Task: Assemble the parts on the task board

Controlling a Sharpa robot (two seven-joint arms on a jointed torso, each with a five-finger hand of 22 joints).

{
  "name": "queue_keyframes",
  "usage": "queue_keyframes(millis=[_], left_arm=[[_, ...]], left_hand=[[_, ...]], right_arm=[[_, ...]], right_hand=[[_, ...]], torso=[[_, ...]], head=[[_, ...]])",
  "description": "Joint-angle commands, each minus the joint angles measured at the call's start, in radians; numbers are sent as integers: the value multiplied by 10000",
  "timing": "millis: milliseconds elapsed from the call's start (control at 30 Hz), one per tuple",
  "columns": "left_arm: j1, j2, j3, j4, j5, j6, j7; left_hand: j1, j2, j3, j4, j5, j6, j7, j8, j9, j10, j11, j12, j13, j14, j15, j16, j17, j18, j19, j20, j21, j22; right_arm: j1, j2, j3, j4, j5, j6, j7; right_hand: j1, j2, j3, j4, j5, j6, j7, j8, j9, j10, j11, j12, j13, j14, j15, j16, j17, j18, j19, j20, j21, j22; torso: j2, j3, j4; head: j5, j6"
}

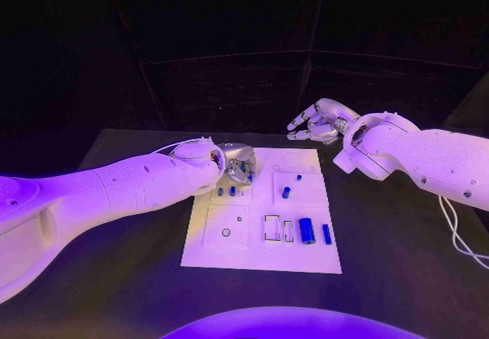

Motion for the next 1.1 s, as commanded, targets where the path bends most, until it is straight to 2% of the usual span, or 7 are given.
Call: queue_keyframes(millis=[33, 200, 467, 567, 733, 833, 1100], left_arm=[[-50, 25, -35, -20, -48, 160, 85], [-56, 26, -34, -13, 13, -124, 277], [-61, -224, -2, 191, 488, -862, 364], [-63, -362, 119, 318, 733, -1077, 380], [-63, -789, 457, 723, 1191, -1241, 456], [-57, -1086, 584, 970, 1408, -1203, 453], [-43, -1648, 685, 1177, 1904, -744, 433]], left_hand=[[-39, 127, 98, -6, -19, 199, -35, 50, 12, 206, -63, 84, 9, 456, -76, 22, -30, -219, 82, -6, 111, 107], [-152, 155, 153, -8, -21, 521, -138, 117, 39, 530, -174, 61, -35, 452, -170, -2, -108, -240, 122, -85, 216, 244], [-203, 110, 205, -58, -21, 547, -122, 43, 11, 596, -173, -65, -106, 453, -186, 8, -109, -244, 114, -118, 212, 246], [-204, 102, 233, -81, -22, 547, -108, 16, 0, 609, -166, -106, -129, 450, -183, 4, -120, -244, 110, -121, 207, 242], [-212, 3, 281, -175, -22, 535, -72, -67, -34, 653, -140, -203, -183, 431, -165, -33, -193, -253, 112, -118, 223, 270], [-222, -28, 282, -195, -22, 544, -70, -78, -38, 671, -137, -219, -193, 431, -163, -33, -196, -252, 110, -116, 220, 268], [-241, -84, 299, -241, -22, 540, -64, -127, -59, 686, -127, -280, -226, 422, -155, -53, -239, -252, 100, -111, 214, 268]], right_arm=[[20, 9, 6, 15, -28, -17, 90], [20, 12, 6, 17, -28, -19, 94], [20, -15, 6, 19, -28, -58, 101], [19, -26, 6, 16, -28, -74, 105], [18, -53, 6, 16, -28, -91, 107], [18, -77, 6, 13, -28, -99, 97], [18, -109, 5, 30, -28, -120, 79]], right_hand=[[-81, 5, 56, 14, 59, 8, 24, -55, -9, 72, -43, 9, 1349, 615, -72, -41, 587, 94, 120, -61, -53, 876], [-83, 10, 70, 16, 62, 17, 23, -50, -7, 80, -44, 21, 1358, 616, -72, -41, 589, 93, 124, -62, -51, 883], [-87, 14, 75, 20, 64, 20, 23, -47, -6, 78, -44, 17, 1354, 616, -73, -42, 589, 93, 124, -62, -51, 883], [-91, 15, 80, 22, 65, 22, 23, -46, -6, 74, -44, 9, 1348, 613, -73, -50, 572, 94, 120, -62, -54, 876], [-91, 15, 80, 22, 65, 22, 23, -46, -6, 74, -44, 9, 1348, 613, -73, -50, 572, 94, 120, -62, -54, 876], [-93, 15, 86, 23, 67, 23, 23, -45, -6, 68, -44, -1, 1340, 612, -73, -53, 568, 93, 123, -62, -53, 880], [-93, 15, 86, 23, 67, 23, 23, -45, -6, 68, -44, -1, 1340, 612, -73, -53, 568, 93, 123, -62, -53, 880]], torso=[[5, -5, 1], [-3, -2, 7], [-7, -4, 17], [-7, -10, 20], [-9, -6, 11], [-15, -3, 19], [1, 6, 26]], head=[[0, -10], [8, 8], [-26, 34], [-31, 54], [-43, 100], [-34, 128], [35, 155]])
